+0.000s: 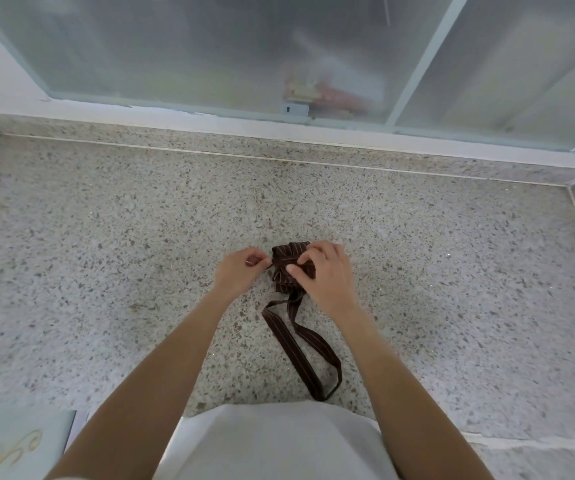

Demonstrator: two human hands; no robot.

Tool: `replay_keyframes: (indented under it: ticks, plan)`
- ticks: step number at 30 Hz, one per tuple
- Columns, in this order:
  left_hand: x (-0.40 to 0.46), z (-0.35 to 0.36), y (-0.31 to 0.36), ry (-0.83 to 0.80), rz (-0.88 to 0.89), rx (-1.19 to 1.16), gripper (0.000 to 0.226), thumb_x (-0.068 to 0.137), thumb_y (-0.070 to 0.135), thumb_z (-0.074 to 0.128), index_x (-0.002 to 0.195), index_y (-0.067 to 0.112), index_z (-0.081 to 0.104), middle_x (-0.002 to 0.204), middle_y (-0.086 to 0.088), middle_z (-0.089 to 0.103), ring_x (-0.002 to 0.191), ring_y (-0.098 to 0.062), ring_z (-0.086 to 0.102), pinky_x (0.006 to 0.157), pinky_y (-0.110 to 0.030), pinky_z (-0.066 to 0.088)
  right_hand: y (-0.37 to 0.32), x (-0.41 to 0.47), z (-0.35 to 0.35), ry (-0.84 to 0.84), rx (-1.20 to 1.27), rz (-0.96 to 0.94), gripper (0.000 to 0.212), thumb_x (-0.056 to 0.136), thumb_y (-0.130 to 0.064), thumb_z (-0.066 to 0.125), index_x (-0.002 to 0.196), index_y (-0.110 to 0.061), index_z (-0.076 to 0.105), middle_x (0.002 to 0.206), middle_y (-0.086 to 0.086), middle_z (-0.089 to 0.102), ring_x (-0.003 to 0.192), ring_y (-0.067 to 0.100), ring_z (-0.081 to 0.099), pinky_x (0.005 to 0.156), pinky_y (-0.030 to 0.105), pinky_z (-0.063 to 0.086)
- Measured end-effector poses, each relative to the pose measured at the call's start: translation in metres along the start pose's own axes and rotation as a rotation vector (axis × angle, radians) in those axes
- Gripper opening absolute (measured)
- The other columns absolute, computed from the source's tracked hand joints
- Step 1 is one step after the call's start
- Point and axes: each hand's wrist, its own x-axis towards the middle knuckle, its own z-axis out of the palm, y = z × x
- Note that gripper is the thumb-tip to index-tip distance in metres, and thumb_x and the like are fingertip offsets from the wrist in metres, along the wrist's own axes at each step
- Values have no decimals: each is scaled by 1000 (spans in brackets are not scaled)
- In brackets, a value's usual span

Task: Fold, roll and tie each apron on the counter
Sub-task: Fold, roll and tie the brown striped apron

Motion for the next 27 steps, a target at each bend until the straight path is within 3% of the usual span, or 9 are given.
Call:
replay_keyframes:
  ticks: [4,10,14,16,18,19,21,24,27]
  plan:
    - [0,4,3,-10,-11,19,11,88,38,61,84,28,64,89,6,67,85,-12,60,77,-30,47,-9,3,14,-106,-92,31,28,90,-37,58,99,-11,67,113,3,57,109,27,48,93,36,39]
    - [-1,6,5,62,-57,65,10,91,33,57,90,25,63,90,5,64,86,-14,60,67,-25,40,-6,-4,8,-59,172,62,15,89,-23,62,88,-10,69,110,-2,64,96,17,61,80,32,51]
    - [-4,6,17,95,9,123,19,91,34,56,104,22,62,106,1,64,88,-11,57,73,-27,45,5,-20,1,-94,147,37,43,88,-44,55,119,-14,60,126,2,56,115,20,51,98,37,43]
    - [-16,5,22,193,114,166,28,92,32,54,117,20,56,115,0,58,100,-13,55,83,-29,47,14,-39,-3,-17,199,24,43,89,-44,48,118,-14,59,125,4,54,117,21,48,97,36,43]
    - [-39,7,24,260,374,202,25,92,24,54,117,17,57,112,1,57,100,-13,54,83,-28,48,27,-69,-6,62,202,-52,25,87,-23,46,99,-15,65,113,5,58,107,19,49,86,39,49]
    - [-50,9,24,218,529,212,21,92,20,54,112,16,59,106,2,59,95,-11,55,81,-28,50,34,-84,-7,53,175,-89,25,82,-12,43,89,-16,67,109,5,59,104,18,48,81,40,50]
    - [-72,17,23,-68,737,263,14,92,17,55,104,17,64,98,4,61,88,-7,54,77,-29,50,48,-113,-6,-63,89,-147,33,71,-1,42,78,-21,68,113,5,58,109,21,46,82,44,50]
    - [-88,38,16,-536,779,461,23,89,20,59,112,19,63,112,3,59,102,-8,49,89,-31,44,60,-143,1,-288,-108,-158,34,67,0,66,84,-29,70,131,8,52,123,32,45,88,49,49]
    - [-95,53,5,-694,821,682,43,82,27,65,122,16,58,122,-4,55,115,-21,45,97,-35,38,57,-159,2,-302,-70,-60,14,73,-18,74,84,-25,70,136,10,48,128,34,41,94,52,45]
